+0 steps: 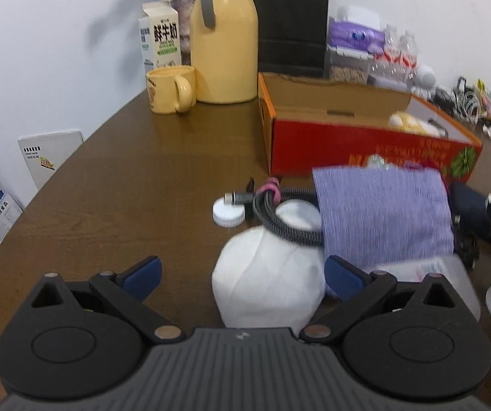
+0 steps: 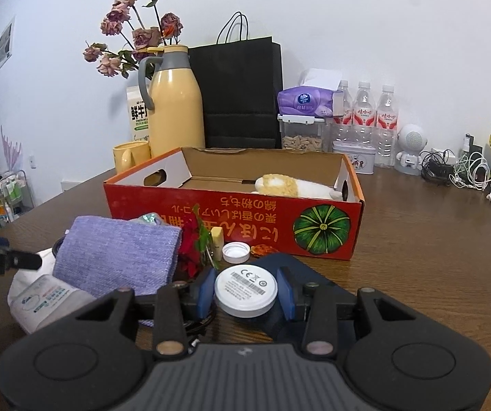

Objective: Organize objects
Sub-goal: 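Grasp the white face mask with the left gripper while the right holds the disc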

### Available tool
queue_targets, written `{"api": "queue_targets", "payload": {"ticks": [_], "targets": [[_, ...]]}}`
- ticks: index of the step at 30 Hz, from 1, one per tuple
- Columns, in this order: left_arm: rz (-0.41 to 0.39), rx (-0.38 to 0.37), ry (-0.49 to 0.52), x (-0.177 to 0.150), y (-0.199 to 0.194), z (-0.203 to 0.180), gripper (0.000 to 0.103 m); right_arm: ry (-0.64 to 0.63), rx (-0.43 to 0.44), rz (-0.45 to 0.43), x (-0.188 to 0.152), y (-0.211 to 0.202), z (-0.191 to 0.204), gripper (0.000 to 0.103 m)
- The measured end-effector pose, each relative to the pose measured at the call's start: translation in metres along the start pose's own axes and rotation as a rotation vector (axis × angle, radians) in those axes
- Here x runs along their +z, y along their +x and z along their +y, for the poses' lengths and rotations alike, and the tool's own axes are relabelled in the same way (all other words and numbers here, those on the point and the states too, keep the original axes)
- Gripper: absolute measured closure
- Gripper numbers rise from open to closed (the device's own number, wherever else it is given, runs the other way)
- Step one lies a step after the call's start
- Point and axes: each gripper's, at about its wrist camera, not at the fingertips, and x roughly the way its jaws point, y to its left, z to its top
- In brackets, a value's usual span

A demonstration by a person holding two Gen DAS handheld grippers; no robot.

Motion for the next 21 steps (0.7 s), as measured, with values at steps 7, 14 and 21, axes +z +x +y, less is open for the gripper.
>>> {"api": "queue_targets", "payload": {"ticks": [7,14,21], "targets": [[0.037,-0.014,0.103,-0.011,0.009,-0.008,0.0,0.001,-0.002,0.003,-0.001,-0.004,0.003,0.065],[0.026,-0.064,0.216,-0.011,0.016,-0.014,0.0,-0.001,-0.013,0.003,0.0,-0.006,0.005,0.065],[0.003,-0.157,0.167,-0.012,0.024,-0.005,0.02,-0.001,-0.02,0.01,0.0,-0.005,0.007,0.065]]}}
